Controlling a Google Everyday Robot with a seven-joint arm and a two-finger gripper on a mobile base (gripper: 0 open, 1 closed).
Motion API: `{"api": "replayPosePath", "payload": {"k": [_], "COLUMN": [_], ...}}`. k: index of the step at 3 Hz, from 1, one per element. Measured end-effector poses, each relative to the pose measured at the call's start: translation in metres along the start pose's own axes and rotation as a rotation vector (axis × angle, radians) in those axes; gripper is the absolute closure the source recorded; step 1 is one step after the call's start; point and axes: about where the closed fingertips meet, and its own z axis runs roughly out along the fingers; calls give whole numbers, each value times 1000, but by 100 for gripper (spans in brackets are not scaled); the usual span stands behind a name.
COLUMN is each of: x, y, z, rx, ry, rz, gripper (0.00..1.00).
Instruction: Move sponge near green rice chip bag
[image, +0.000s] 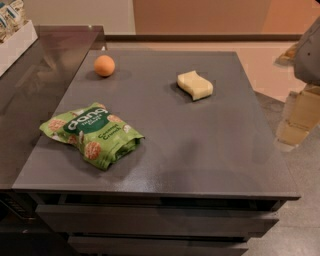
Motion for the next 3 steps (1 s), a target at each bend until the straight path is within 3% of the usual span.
{"api": "replayPosePath", "payload": {"k": [1, 2, 3], "x": [0, -7, -23], "y": [0, -7, -27], "z": [0, 10, 39], "rx": [0, 6, 15], "ry": [0, -48, -115], "rz": [0, 64, 174], "gripper": [0, 0, 0]}}
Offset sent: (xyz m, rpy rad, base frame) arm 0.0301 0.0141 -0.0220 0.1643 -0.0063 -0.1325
